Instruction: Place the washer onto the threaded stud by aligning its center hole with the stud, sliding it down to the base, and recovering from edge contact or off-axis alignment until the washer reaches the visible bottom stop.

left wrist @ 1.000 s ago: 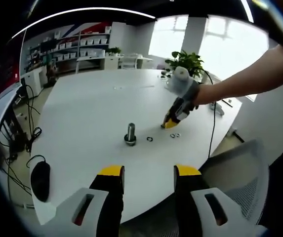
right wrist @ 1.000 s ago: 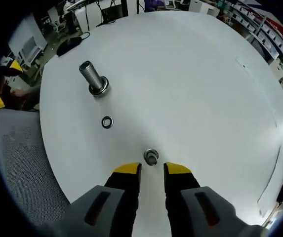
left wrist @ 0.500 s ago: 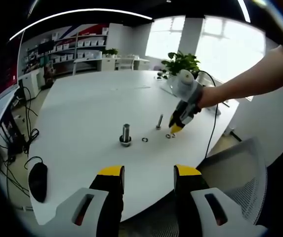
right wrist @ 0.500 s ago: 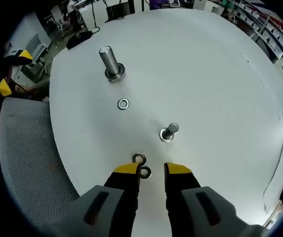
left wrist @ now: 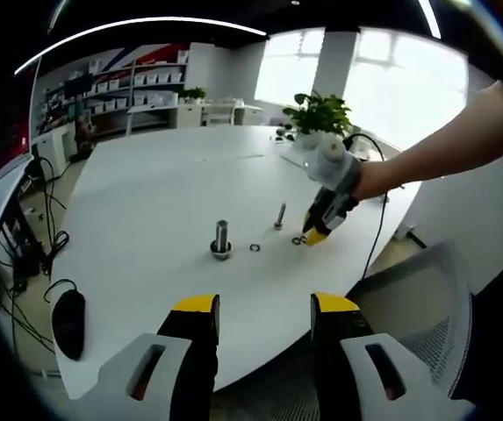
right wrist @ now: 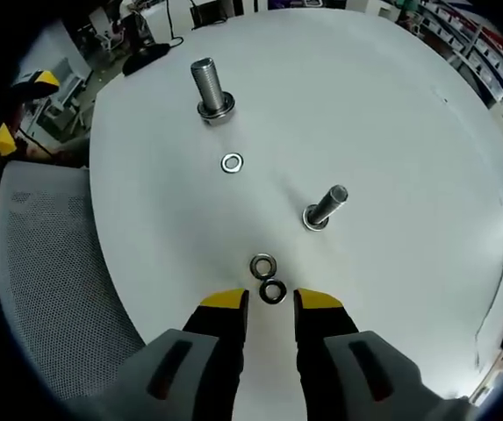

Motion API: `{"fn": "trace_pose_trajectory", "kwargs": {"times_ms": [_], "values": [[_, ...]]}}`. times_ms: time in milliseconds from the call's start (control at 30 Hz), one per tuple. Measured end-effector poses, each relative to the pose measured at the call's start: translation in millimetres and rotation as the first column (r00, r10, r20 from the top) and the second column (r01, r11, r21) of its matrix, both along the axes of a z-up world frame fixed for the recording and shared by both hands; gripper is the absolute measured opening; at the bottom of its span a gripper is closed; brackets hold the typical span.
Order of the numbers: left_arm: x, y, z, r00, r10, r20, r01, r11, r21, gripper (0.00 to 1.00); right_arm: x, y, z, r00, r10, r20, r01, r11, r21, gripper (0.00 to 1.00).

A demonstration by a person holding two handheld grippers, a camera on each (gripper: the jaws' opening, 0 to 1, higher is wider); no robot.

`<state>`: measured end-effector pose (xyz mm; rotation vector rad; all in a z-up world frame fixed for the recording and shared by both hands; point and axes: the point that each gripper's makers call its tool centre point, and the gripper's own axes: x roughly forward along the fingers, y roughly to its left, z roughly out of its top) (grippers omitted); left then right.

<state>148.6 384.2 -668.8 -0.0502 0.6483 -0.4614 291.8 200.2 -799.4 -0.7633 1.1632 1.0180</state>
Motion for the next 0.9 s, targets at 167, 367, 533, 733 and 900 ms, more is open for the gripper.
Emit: {"fn": "trace_pose_trajectory", "kwargs": {"times_ms": [167, 367, 533, 733, 900], "values": [[-0.3, 1.8, 0.9, 1.0, 0.004, 0.003, -0.004, 1.0, -0.003, 0.4, 1.6, 0.5, -2.3, 1.0, 0.022, 0.01, -0.022, 1.0, -0.013, 0.23], [-0.9, 4.0, 1.3, 1.0, 0.01, 0.004, -0.01, 1.0, -0.005, 0.4, 3.3, -0.7, -2.2, 0.999, 0.034, 0.026, -0.033, 0.999, -0.03, 0.21], [-1.9, 4.3, 2.2, 1.0, 0.013, 0.006, -0.013, 1.0, -0.005, 0.4, 2.3, 0.8, -2.8, 0.998, 0.055, 0.033, -0.054, 0.998, -0.038, 0.2], [-2.4, 5.4, 2.0, 1.0, 0.018, 0.007, -0.018, 1.0, -0.007, 0.4, -0.3, 3.0, -2.6, 0.995, 0.091, 0.032, -0.089, 0.994, -0.056, 0.16], [-2.6, 4.7, 2.4, 1.0, 0.016, 0.007, -0.015, 1.0, -0.008, 0.4, 0.3, 3.0, -2.3, 0.996, 0.082, 0.022, -0.08, 0.995, -0.059, 0.15]]}}
